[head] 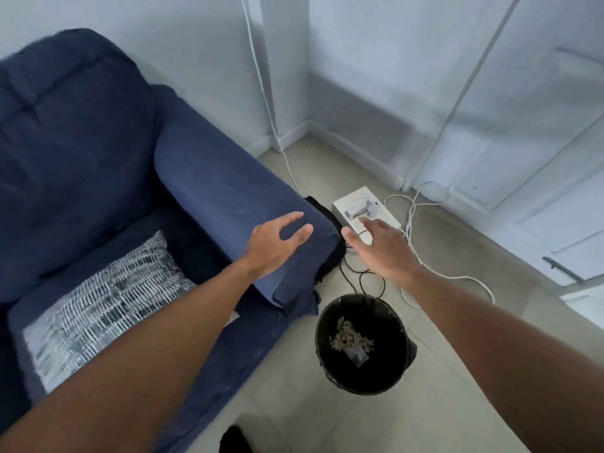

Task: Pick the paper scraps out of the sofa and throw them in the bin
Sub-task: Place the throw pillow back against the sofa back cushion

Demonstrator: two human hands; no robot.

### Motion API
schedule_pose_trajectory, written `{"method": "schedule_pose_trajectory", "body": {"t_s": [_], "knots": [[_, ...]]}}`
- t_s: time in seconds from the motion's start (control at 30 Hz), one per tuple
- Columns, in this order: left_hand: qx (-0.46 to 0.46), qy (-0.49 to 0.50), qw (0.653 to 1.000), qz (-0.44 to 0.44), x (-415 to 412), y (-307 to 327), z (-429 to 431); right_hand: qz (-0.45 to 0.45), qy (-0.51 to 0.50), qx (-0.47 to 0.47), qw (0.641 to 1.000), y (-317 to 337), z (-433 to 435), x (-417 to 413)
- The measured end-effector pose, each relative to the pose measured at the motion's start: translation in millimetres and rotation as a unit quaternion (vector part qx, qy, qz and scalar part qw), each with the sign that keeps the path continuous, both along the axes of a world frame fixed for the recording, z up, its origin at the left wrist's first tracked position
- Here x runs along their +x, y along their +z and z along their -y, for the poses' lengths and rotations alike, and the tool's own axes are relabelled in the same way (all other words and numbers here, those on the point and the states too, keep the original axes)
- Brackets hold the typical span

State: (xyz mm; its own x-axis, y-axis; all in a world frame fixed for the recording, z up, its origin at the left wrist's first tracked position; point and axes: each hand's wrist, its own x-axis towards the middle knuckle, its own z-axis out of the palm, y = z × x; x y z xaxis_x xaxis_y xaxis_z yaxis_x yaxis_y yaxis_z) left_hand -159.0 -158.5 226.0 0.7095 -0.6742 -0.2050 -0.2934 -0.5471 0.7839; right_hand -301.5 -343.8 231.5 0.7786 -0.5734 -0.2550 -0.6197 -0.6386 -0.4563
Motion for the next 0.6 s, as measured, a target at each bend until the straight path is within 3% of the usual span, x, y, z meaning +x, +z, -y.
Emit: {"method": "schedule_pose_trajectory", "body": {"t_s": [0.27,0.6], "knots": [[0.021,0.099,0.993,0.066,71,45,-95,0.002,0.088,-0.034,0.996,42,-49,90],[0.045,0.232,0.969,0.075,106,74,-255,0.034,0.211,-0.013,0.977,57,-168,195]]}}
